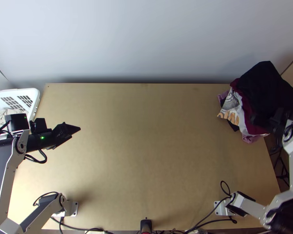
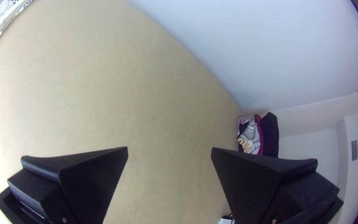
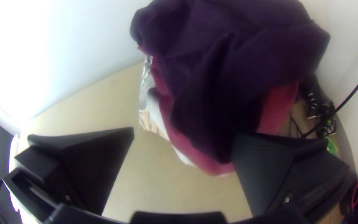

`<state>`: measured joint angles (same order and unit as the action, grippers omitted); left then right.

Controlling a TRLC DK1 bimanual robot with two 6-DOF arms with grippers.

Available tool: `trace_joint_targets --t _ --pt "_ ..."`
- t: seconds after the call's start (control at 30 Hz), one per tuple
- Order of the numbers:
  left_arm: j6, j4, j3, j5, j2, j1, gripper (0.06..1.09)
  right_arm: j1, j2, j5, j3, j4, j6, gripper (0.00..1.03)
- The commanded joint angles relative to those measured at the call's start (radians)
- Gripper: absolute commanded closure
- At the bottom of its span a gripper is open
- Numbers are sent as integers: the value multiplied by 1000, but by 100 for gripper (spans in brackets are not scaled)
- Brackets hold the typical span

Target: Fold the t-shirt

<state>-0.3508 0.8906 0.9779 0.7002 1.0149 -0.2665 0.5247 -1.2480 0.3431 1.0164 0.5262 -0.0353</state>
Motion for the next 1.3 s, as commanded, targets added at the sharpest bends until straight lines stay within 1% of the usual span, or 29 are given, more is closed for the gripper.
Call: trace_joint_targets --t 0.0,0.17,0.27,0.37,0.47,0.53,0.67,0.73,0.83,0.9,1.0,1.1,1.17,1.23,1.27 --pt "10 -9 -1 -1 -2 1 11 -3 173 23 -124 29 -17 3" --pt "22 -10 -5 -2 -10 0 11 -9 289 33 -171 95 -18 3" --pt "53 -10 -27 -2 -36 -8 11 -69 398 34 -231 103 -2 3" --pt "73 -56 -64 -2 -90 -17 11 -141 515 33 -294 98 28 3" --pt "79 -91 -88 -4 -118 -48 11 -193 568 33 -311 86 86 3" --pt "107 -93 -104 -7 -122 -60 11 -224 579 33 -311 66 120 3" --pt "116 -182 -173 -51 -139 -94 11 -319 599 28 -312 6 239 3" --pt "116 -249 -211 -85 -165 -102 11 -370 608 2 -325 -48 284 3" --pt "124 -357 -262 -122 -220 -102 11 -437 641 -61 -341 -153 311 3" --pt "121 -440 -294 -123 -256 -100 11 -476 648 -96 -349 -219 295 3" --pt "88 -576 -349 -125 -300 -94 11 -493 650 -101 -369 -319 285 3" --pt "75 -731 -418 -149 -365 -89 11 -519 664 -115 -418 -408 285 3" --pt "59 -815 -453 -157 -401 -92 11 -557 699 -158 -480 -471 258 3" --pt "59 -871 -481 -208 -418 -94 11 -614 745 -217 -561 -554 206 3" --pt "62 -891 -498 -212 -434 -94 11 -638 785 -243 -598 -581 181 3"
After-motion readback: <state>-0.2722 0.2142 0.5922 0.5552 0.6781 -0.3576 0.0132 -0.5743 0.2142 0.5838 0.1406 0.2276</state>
